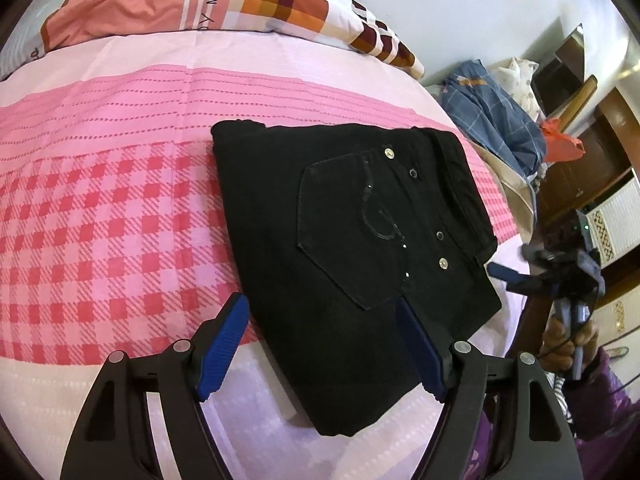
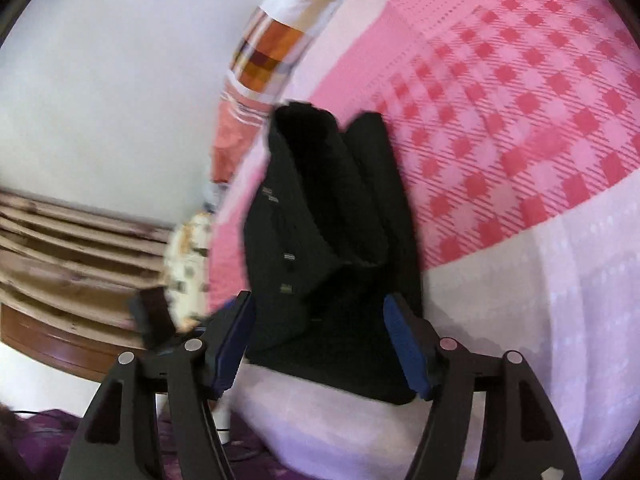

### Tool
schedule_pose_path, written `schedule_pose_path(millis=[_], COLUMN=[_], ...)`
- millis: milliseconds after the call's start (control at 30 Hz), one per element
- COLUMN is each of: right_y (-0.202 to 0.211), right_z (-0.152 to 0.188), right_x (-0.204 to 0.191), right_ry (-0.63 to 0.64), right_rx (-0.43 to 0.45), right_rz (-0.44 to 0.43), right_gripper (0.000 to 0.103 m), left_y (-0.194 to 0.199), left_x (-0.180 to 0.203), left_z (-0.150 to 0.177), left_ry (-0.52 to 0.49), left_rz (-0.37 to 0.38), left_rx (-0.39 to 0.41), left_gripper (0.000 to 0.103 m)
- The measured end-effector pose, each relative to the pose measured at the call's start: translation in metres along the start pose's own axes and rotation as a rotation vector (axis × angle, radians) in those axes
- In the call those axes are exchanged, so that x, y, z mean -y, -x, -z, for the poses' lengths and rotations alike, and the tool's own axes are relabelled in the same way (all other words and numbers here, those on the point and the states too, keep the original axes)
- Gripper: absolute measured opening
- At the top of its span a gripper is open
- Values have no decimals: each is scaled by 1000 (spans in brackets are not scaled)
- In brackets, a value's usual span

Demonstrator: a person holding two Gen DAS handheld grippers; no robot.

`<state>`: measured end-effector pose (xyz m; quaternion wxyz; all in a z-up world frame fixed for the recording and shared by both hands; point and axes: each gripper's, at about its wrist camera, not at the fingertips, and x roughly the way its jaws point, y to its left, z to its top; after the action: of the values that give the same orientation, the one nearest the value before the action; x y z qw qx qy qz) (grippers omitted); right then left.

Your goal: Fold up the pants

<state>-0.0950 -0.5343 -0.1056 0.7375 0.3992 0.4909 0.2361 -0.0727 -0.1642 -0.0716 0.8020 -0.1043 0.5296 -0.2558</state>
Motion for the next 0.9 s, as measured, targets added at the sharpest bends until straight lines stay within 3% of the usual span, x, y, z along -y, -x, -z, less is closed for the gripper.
schedule_pose_path(millis=[333,367,400,433,600,800,900], right_y=[-33,-33,-35,-35,-23,5,10], right_z=[-10,-10,-12,-14,-8,21,32], right_x=[-22,-21,-19,-16,-10,-8,4], right_ry=[64,58,47,31,-67,-175,-195], right_rx=[52,55,55,52,78,112,117], right_rz=[84,93,118,134,49,-16,-9], right_gripper=[69,58,39,38,27,25,25], left_y=[-15,-15,-15,-15,-11,2,3], left_x=[11,12,13,13,7,5,7], left_z=[-1,-1,-1,-1,-3,-8,-9], left_ry=[5,2,-1,1,27,6,1], left_rz=[6,5,5,8,18,10,14], left_rx=[-37,-36,-35,-34,-34,-5,-2], left_gripper=[76,76,77,77,77,77,77])
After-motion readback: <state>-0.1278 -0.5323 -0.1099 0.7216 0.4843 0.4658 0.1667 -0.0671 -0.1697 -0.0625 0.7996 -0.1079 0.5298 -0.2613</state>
